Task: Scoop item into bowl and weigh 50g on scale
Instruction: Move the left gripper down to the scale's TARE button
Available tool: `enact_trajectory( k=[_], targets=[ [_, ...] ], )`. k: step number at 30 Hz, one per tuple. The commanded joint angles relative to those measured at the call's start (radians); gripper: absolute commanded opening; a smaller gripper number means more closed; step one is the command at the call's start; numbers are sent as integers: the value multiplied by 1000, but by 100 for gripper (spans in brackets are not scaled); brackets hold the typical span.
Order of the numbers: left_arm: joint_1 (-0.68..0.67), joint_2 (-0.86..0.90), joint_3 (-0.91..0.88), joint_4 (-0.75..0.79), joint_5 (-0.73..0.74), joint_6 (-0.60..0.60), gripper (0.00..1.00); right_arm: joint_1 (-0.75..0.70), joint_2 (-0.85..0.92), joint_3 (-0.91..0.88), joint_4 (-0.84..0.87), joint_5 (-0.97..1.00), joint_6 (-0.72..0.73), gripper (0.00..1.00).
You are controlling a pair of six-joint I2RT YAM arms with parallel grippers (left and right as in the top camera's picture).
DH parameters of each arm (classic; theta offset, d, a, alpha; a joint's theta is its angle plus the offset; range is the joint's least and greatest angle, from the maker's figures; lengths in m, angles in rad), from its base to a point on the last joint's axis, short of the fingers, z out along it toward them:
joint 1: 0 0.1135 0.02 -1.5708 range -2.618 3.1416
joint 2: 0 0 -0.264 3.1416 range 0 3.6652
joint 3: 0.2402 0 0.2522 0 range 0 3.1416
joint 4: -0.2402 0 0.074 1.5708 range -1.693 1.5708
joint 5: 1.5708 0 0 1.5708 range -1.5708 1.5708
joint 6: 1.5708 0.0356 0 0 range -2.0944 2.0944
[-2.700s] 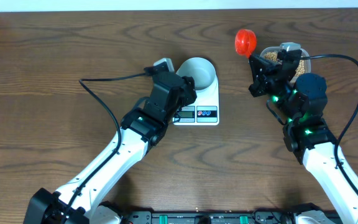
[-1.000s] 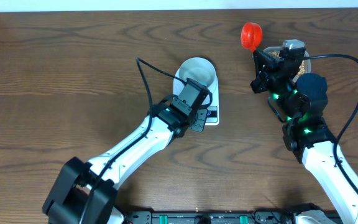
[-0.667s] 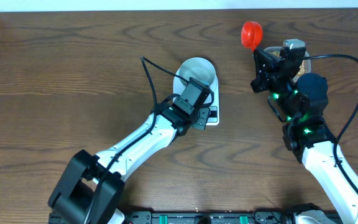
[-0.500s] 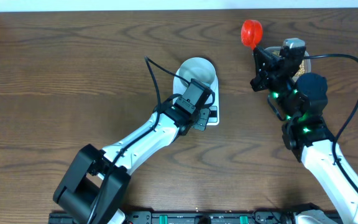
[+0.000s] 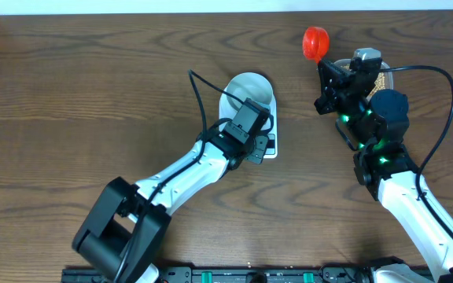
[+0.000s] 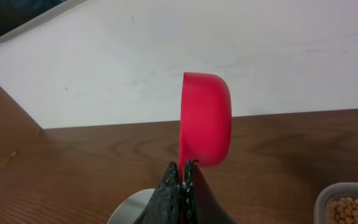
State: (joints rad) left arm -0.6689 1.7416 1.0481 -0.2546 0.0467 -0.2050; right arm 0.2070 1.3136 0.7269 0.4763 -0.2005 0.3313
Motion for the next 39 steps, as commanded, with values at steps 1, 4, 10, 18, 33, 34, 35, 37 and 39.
enact_trajectory(
  k=[1, 4, 10, 18, 33, 34, 35, 37, 39],
  targets=[
    [-2, 42, 21, 23, -2, 29, 8, -7, -2, 24, 5, 14, -11, 1],
    [-2, 52, 21, 25, -2, 29, 7, -7, -2, 24, 2, 14, -11, 1],
    [-2, 52, 20, 26, -2, 34, 7, -7, -2, 24, 2, 14, -11, 1],
    [3, 78, 19, 53, -2, 41, 8, -7, -2, 24, 3, 14, -11, 1],
    [12, 101, 19, 59, -2, 44, 8, -7, -2, 24, 2, 14, -10, 1],
    [12, 101, 19, 60, -2, 45, 7, -7, -2, 24, 2, 14, -11, 1],
    [12, 101, 19, 63, -2, 51, 7, -7, -2, 24, 2, 14, -11, 1],
    [12, 101, 19, 66, -2, 55, 7, -7, -2, 24, 2, 14, -11, 1],
    [12, 101, 19, 66, -2, 55, 7, -7, -2, 24, 2, 14, -11, 1]
  ],
)
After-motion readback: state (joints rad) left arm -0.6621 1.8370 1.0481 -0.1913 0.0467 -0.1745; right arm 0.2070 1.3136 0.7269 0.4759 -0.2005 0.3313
